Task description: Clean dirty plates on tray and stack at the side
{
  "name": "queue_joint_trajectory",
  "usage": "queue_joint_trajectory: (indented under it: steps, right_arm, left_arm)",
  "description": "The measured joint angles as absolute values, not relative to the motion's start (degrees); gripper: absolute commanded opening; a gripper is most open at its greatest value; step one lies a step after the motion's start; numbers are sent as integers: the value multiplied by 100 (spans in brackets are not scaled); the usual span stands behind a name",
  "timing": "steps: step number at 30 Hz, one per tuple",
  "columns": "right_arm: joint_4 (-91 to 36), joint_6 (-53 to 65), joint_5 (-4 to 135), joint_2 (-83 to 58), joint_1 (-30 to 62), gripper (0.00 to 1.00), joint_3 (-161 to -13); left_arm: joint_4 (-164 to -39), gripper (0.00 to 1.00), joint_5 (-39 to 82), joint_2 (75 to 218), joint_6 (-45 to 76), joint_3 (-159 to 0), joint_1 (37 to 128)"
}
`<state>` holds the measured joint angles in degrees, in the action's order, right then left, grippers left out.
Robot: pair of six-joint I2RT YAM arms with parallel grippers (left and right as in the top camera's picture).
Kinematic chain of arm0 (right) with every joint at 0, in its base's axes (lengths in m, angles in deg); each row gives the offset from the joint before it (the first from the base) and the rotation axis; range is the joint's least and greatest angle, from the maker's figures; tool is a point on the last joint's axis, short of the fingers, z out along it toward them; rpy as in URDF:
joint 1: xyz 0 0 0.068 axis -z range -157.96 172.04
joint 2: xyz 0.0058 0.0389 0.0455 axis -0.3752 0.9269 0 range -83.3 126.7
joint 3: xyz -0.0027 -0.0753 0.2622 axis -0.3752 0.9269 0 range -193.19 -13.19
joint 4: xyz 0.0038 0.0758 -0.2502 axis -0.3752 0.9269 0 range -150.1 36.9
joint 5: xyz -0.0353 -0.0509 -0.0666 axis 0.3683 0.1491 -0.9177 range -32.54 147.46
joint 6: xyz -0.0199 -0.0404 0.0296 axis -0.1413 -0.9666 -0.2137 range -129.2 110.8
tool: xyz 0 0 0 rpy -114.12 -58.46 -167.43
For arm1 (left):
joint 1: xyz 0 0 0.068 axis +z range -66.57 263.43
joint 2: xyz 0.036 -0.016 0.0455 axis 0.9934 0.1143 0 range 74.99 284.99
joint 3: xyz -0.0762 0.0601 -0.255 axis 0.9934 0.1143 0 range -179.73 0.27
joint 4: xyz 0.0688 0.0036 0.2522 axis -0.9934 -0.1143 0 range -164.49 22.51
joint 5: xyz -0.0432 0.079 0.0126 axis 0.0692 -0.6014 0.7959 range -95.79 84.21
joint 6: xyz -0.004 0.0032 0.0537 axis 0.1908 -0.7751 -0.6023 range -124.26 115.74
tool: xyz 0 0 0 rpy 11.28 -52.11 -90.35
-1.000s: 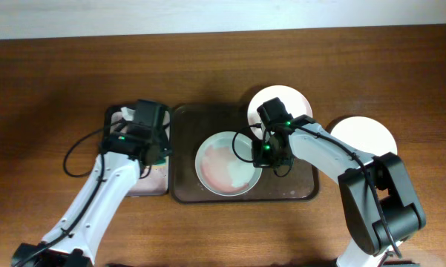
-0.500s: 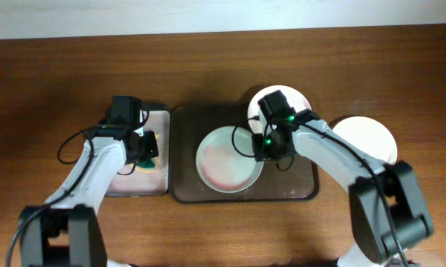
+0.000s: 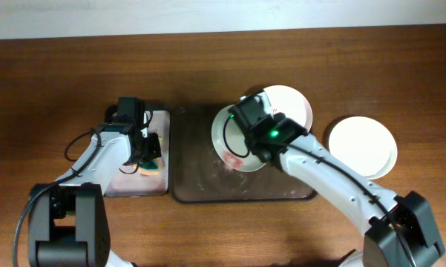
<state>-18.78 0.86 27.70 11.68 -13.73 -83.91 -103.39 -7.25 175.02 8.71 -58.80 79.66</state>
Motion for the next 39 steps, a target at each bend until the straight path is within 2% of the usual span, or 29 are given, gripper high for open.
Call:
queue_joint_trajectory:
  steps: [13,20,30,35,39]
  right_arm:
    - [-2420,47,-399,1166,-2958,4,-8404]
    - [-2770,1,-1462,1166,-3240,4,-8417]
    - [-2722,139,-1302,1166,-3124,4,-8419]
    - [-2343,696,-485,1153,-2632,4,-8437]
    - [-1867,1352,547,1144,-1898,4,-8445]
  left_arm:
    - [-10321,0,-725,17508,871,-5880,7966]
    - [-10321,0,-725,17508,871,-5880,7966]
    - [-10321,0,-725,17508,871,-5880,7966]
    - [-10321,0,-712,17508,871,-5880,7966]
    - [-10321,0,-666,17508,871,-5880,7966]
